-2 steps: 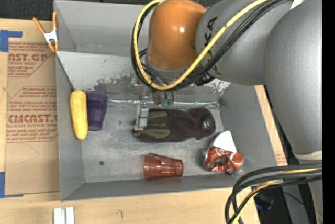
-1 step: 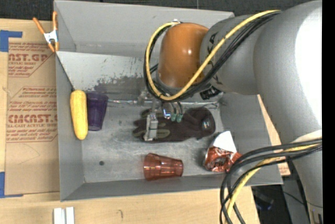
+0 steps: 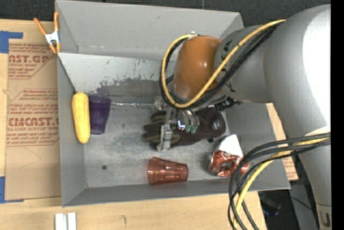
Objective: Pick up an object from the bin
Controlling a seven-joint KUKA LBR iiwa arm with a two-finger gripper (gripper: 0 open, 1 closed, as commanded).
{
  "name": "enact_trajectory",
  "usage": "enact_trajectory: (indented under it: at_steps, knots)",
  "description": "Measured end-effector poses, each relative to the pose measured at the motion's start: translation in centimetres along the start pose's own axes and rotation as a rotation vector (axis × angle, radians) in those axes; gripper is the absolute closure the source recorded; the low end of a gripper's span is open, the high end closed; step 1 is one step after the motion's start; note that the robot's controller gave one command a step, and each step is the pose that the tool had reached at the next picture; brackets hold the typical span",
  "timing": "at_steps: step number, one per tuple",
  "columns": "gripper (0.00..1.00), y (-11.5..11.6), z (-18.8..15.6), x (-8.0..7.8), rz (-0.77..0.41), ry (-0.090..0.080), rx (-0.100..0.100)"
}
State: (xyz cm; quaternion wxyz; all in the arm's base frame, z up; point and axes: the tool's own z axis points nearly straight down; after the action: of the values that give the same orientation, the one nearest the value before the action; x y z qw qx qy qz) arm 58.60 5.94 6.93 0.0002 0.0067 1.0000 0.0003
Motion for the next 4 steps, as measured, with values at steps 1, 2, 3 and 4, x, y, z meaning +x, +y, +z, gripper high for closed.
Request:
enact_trajectory:
  at_steps: [1,2,3,4]
  knots:
    - [0.00,-0.92,-0.08,-0.10,0.111,0.000,-0.002]
    - [0.00,-0.48,-0.07,-0.11,0.038,-0.003,0.000]
    - [1.00,-0.70,-0.13,-0.16,0.109,-0.002,-0.006]
    - [1.00,-0.73,-0.13,-0.16,0.110,-0.002,-0.006]
